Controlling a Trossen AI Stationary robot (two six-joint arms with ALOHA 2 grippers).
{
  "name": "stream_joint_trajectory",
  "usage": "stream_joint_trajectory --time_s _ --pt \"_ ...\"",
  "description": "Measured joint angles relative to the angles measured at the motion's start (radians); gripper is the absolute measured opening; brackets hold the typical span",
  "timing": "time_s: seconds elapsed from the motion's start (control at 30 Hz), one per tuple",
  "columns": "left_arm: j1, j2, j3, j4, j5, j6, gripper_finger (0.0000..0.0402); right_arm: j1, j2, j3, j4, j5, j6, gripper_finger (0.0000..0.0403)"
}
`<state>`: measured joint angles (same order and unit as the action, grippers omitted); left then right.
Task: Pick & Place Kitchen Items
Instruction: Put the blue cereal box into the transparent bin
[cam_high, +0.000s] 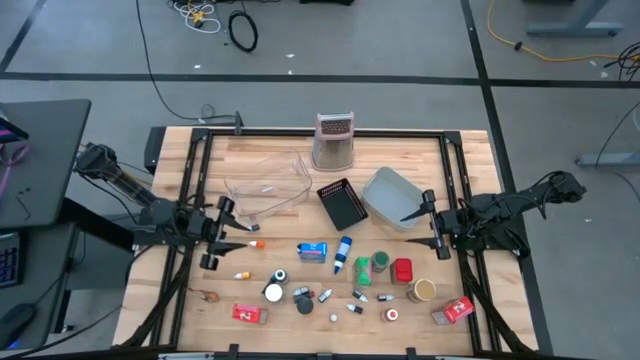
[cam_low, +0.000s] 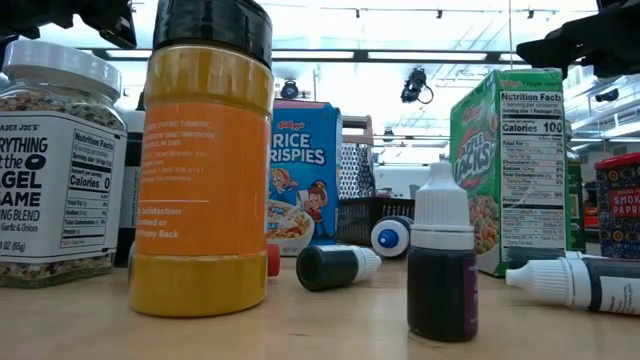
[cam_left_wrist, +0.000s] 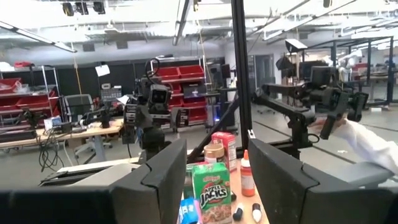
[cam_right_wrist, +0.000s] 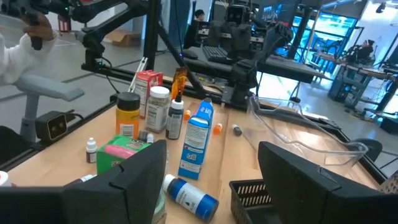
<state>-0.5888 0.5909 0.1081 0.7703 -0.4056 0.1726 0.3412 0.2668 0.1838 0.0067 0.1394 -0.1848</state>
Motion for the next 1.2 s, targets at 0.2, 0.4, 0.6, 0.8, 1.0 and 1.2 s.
stream_joint_trajectory --time_s 0.2,0.4,0.6,0.8,1.0,1.2 --pt "0.000 0.039 0.014 0.008 0.002 -0.014 0.0183 0.000 0.000 0.000 0.002 0.000 0.000 0.0265" --pt "0.000 0.100 0.051 0.008 0.003 -0.031 0.0183 0.000 0.000 0.000 0.093 0.001 -0.030 0.0265" --pt "0.000 0.174 0.113 0.007 -0.018 0.000 0.0183 0.000 0.001 0.000 0.230 0.001 0.022 0.0265" --pt "0.011 0.273 0.179 -0.001 -0.120 0.016 0.0183 0.000 0.003 0.000 0.588 0.192 -0.319 0.0265" --pt "0.069 0.364 0.276 -0.109 -0.200 -0.021 0.0183 0.000 0.003 0.001 0.823 0.452 -0.413 0.0265" --pt "0.146 0.472 0.396 -0.292 -0.194 -0.108 0.0191 0.000 0.021 0.001 0.761 0.628 -0.356 0.0265"
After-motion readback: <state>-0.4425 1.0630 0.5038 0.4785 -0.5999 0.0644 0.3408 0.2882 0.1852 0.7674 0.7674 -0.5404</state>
